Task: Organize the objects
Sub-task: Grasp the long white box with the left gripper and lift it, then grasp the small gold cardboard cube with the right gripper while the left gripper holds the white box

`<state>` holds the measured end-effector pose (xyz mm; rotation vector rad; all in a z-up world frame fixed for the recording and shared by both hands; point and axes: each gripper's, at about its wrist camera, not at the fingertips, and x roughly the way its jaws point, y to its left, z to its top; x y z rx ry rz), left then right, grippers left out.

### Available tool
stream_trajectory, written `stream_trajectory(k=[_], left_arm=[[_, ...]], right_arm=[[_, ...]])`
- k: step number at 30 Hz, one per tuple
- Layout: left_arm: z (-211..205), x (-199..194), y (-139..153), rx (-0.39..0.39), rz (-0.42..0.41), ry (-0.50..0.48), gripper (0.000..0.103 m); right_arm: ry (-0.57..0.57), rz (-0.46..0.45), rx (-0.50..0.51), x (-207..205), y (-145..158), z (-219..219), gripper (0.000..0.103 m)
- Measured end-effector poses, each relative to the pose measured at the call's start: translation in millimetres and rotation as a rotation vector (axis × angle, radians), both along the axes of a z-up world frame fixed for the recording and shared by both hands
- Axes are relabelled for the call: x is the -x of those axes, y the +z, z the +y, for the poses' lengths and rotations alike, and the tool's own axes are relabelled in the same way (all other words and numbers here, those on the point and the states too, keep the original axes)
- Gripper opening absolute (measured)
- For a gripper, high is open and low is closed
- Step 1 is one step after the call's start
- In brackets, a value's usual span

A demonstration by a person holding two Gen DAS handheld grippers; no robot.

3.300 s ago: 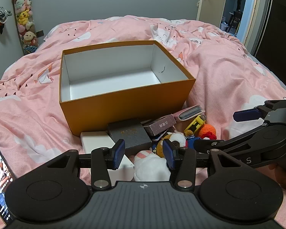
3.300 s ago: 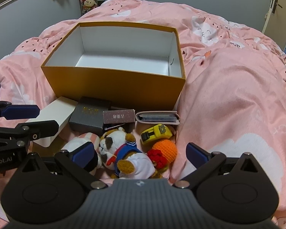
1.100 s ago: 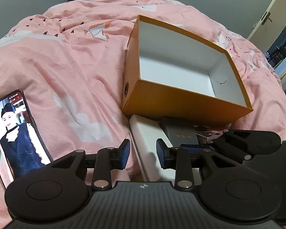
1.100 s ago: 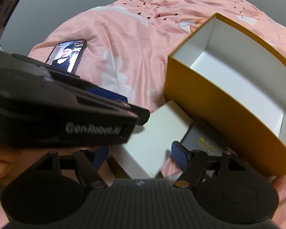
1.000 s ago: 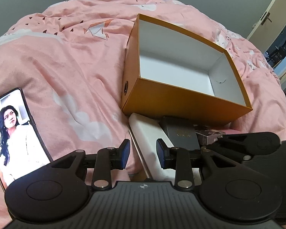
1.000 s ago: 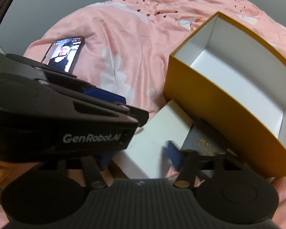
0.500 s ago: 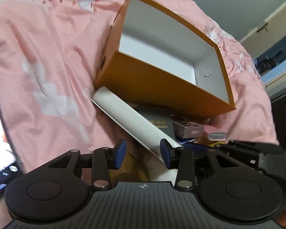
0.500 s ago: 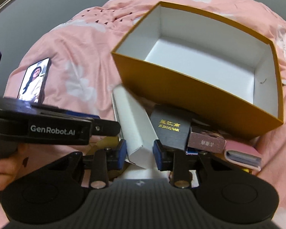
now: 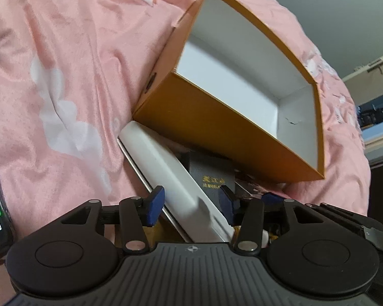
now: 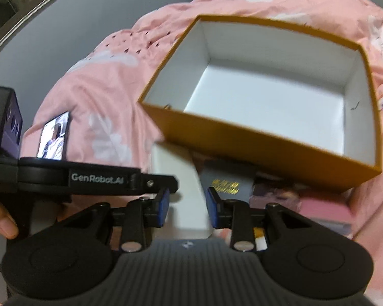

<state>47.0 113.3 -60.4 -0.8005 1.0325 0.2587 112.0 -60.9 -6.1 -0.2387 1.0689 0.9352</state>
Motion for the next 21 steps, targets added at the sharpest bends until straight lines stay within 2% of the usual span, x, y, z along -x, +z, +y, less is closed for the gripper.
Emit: stream_trajectory(k=[6, 8, 14, 18, 21], left_arm=[[7.8, 6.6, -3.1, -0.029, 0.054, 0.05, 0.059], [9.9, 3.5, -12.8, 0.004, 0.072, 0.06, 0.062], [9.1, -11.6, -34.6, 0.075, 0.095, 0.076, 0.062], [9.0, -15.8, -44.0, 0.114, 0.073, 0.09, 0.05], [4.3, -15.4, -39.2, 0.067, 0.057, 0.076, 0.045]], right_arm=[[0.004, 0.031, 0.04, -7.1, -26.8, 8.3, 0.031], [0.008, 0.028, 0.047, -8.2, -33.4, 12.2, 0.031], [0.011, 0.047, 0.047, -14.1, -47.5, 13.5, 0.031], [-0.016, 0.064, 0.038, -17.8, -52.0, 10.7, 0.031], [-0.014, 0.07, 0.045, -16.1, -53.9, 10.3, 0.031]])
